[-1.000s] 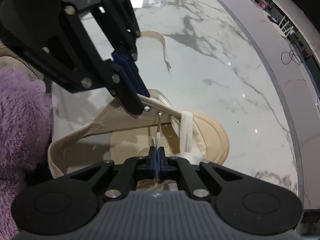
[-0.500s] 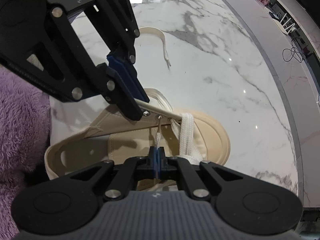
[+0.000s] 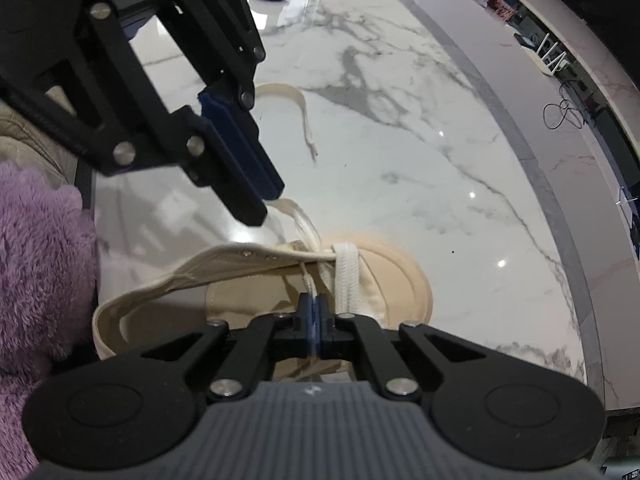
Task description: Lace up shoes with both hands
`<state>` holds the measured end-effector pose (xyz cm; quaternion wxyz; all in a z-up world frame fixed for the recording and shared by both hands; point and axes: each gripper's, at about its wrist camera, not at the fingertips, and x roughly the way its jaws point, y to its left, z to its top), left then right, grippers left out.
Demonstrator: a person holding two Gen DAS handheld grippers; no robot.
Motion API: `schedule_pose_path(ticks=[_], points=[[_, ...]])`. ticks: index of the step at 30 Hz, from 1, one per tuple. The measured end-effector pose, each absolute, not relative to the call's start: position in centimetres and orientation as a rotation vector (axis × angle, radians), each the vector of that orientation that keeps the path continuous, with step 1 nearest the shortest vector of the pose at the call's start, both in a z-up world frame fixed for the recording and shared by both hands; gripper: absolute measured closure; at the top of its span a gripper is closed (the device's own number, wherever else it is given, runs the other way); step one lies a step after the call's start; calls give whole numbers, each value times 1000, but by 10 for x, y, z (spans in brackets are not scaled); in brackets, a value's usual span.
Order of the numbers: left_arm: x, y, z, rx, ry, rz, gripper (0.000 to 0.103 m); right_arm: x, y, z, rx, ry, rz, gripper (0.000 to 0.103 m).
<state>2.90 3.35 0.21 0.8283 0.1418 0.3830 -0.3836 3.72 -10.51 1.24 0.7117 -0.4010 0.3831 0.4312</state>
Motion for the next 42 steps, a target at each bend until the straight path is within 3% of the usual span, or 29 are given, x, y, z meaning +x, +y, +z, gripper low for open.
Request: schedule_pose_path(ticks=[4, 16, 18, 20, 23, 35, 37, 38, 42], points=[[30, 28, -9, 419, 791, -838, 78, 35, -103, 13, -875, 834, 959, 101], [27, 4, -29, 665, 710, -909, 77, 38, -100, 14, -811, 798, 955, 101], [27, -2, -31, 710, 693, -926, 79, 38, -100, 13, -808, 800, 954, 101], [25, -9, -34, 768, 684, -928, 91, 38, -101, 12, -802, 802, 953, 101], [23, -17, -39, 833, 670, -941, 99, 38, -102, 12, -788, 800, 950, 101], [21, -14, -42, 851, 704, -881, 102, 30, -116, 13, -705, 776, 892, 97], [21, -7, -38, 830, 723, -865, 102, 27, -123, 17, -674, 762, 859, 85], [21, -3, -34, 817, 731, -859, 102, 26, -126, 19, -654, 755, 839, 74], [19, 13, -22, 796, 770, -803, 102, 18, -139, 23, -539, 758, 744, 72]])
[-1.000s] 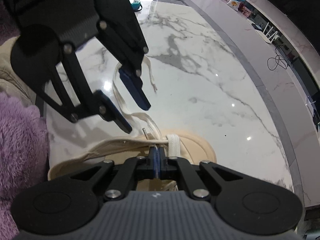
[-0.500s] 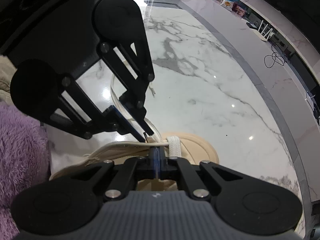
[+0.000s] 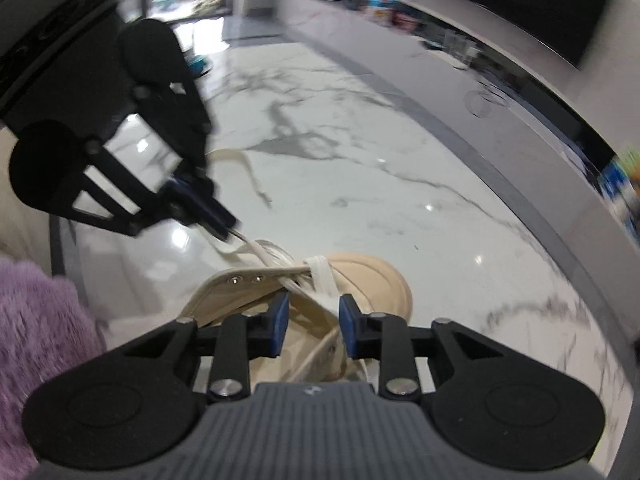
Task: Lace up shoes with both hands
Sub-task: 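Pull the lace through the eyelet with the left gripper, drawing it away from the sneaker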
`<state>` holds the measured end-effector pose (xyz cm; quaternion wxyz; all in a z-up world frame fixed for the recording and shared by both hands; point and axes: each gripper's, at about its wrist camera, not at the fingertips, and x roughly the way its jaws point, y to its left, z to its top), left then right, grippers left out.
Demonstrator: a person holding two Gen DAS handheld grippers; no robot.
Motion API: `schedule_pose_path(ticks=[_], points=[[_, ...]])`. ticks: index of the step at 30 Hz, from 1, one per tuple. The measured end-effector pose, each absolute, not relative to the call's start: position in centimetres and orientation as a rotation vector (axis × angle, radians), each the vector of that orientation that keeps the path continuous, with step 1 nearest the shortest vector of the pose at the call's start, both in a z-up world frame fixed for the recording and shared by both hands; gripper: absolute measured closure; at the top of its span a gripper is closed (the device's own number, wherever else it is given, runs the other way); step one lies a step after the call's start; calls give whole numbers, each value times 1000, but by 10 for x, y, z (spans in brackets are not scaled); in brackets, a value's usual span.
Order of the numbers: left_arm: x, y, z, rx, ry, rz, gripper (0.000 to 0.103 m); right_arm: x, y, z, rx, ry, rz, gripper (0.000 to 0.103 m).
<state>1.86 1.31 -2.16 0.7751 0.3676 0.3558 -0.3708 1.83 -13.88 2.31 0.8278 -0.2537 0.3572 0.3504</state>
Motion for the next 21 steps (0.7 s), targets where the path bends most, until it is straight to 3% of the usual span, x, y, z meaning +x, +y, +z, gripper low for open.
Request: schedule_pose_path(ticks=[10, 13, 15, 21], points=[[-4, 53, 13, 681, 809, -679, 102, 2, -162, 11, -253, 795, 473, 73], [-12, 66, 20, 657, 821, -633, 102, -4, -160, 7, -227, 799, 451, 76], [-16, 77, 26, 631, 828, -607, 102, -9, -157, 5, -228, 796, 448, 85], [-33, 107, 42, 617, 835, -537, 102, -20, -158, 1, -179, 783, 403, 86]])
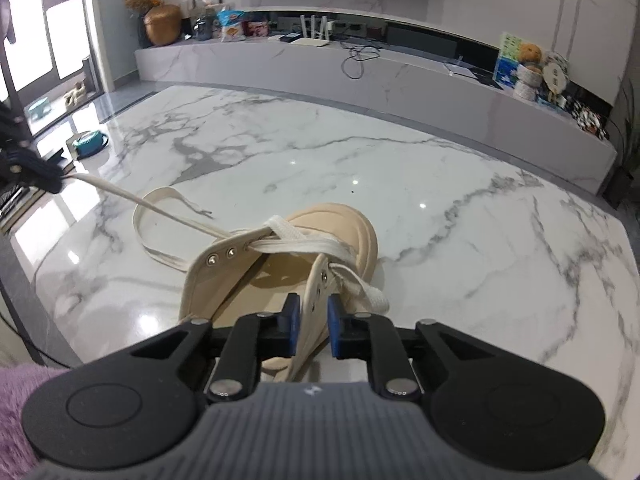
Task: Lace up shoes with both hands
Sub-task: 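Pull the lace through the eyelet with the left gripper, drawing it away from the sneaker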
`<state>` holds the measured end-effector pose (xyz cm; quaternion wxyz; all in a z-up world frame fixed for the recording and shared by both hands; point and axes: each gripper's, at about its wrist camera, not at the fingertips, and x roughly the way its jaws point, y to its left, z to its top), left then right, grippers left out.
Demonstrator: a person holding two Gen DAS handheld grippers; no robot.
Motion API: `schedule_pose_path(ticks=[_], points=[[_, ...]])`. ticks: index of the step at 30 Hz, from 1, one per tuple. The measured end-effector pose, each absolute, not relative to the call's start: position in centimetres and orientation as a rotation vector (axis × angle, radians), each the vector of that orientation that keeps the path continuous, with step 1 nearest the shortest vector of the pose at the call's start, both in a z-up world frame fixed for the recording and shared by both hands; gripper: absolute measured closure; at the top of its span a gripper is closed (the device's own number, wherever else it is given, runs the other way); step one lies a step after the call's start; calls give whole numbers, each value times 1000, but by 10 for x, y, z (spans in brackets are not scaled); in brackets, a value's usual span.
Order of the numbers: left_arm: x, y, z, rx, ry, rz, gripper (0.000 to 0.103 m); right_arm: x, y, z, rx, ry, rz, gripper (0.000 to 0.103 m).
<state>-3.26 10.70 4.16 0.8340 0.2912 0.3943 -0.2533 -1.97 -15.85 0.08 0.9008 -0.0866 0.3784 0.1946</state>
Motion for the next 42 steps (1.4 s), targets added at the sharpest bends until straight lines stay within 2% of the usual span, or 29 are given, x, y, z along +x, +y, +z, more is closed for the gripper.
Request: schedule_pose_path(ticks=[17, 31, 42], points=[[-49, 186, 36, 556, 915, -364, 102, -25, -163, -1, -153, 764, 362, 86], [-47, 217, 30, 545, 965, -297, 102, -24, -166, -2, -127, 767, 364, 86], [-37, 206, 19, 559, 970, -306, 102, -24, -165, -3, -125, 767, 373, 86]])
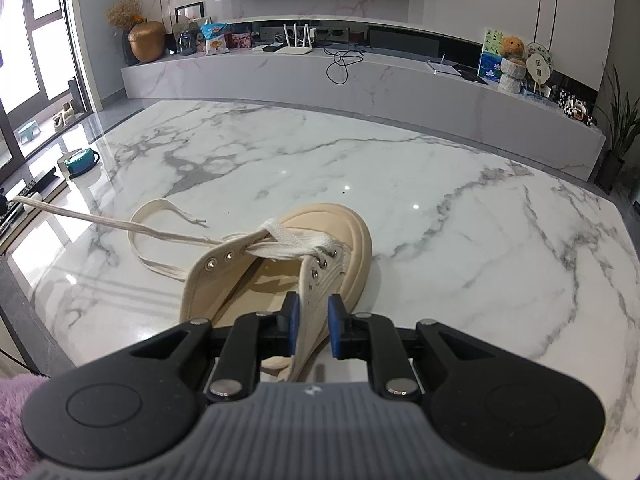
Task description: Lace up shoes with both hands
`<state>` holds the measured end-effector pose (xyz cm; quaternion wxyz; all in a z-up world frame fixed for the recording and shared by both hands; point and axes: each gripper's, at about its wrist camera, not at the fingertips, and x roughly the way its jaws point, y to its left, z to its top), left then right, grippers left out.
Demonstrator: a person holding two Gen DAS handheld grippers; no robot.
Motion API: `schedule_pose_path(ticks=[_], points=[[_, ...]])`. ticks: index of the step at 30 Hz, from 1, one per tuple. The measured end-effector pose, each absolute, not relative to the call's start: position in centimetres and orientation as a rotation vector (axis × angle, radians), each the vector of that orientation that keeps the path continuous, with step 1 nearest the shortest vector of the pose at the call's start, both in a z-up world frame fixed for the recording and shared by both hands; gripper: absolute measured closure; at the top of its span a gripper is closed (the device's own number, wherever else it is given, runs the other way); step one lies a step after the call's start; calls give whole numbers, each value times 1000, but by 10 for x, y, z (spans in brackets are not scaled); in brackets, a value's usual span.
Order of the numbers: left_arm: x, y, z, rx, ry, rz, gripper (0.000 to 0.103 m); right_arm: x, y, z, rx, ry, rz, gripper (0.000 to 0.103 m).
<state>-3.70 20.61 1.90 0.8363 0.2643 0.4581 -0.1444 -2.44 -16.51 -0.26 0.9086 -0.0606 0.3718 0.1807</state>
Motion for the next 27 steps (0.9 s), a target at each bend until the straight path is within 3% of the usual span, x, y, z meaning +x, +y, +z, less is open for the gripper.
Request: schedule_pose_path(ticks=[12, 17, 27], points=[[-10, 160, -40, 586, 1061, -432, 101, -23, -165, -3, -117, 775, 373, 85], [6, 155, -47, 555, 1063, -437, 79, -22, -166, -3, -110, 772, 374, 85], [68, 101, -58, 590, 953, -498, 79, -13, -167, -8, -75, 796, 422, 85]])
